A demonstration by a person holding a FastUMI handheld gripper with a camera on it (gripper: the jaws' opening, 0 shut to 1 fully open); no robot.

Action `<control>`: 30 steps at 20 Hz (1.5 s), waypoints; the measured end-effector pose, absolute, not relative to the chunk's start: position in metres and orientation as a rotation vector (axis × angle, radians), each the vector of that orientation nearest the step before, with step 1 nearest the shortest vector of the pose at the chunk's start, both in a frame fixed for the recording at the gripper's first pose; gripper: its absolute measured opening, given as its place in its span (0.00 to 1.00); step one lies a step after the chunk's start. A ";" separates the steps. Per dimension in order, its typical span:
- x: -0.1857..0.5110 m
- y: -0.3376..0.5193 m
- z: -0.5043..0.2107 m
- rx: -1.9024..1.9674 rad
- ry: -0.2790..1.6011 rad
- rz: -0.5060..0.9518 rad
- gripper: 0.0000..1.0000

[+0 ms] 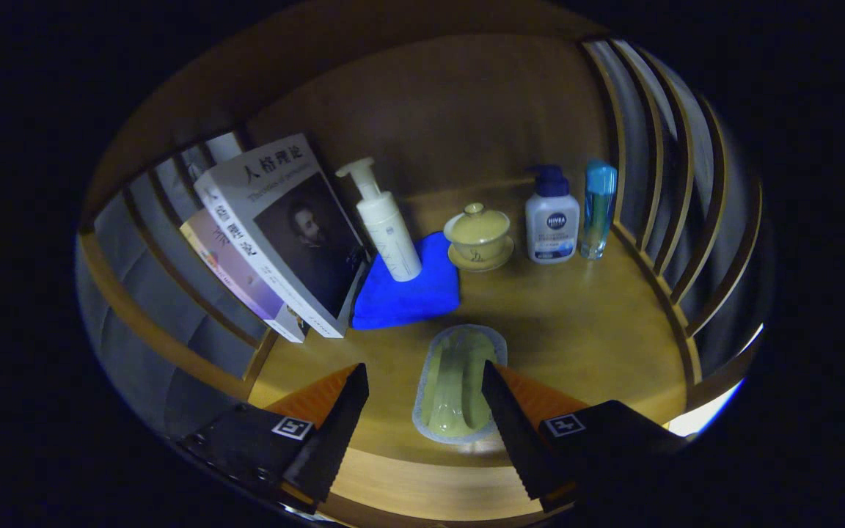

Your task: Pull open the drawer, take out the items inside it, and place them on the countertop above the cabinet.

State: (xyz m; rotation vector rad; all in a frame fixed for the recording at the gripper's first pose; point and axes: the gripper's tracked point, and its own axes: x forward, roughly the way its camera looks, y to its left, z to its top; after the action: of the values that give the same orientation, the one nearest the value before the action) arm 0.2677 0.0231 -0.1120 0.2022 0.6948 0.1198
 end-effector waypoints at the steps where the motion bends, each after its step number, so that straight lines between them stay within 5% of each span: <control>1: 0.262 0.024 -0.105 0.160 0.668 0.125 0.98; 15: 0.161 0.074 -0.011 -0.134 0.184 0.142 0.98; 30: 0.008 0.056 -0.062 -0.124 -0.061 -0.042 0.97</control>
State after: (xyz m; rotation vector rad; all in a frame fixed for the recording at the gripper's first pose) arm 0.0077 0.0563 -0.0620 -0.1242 -0.0607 -0.0421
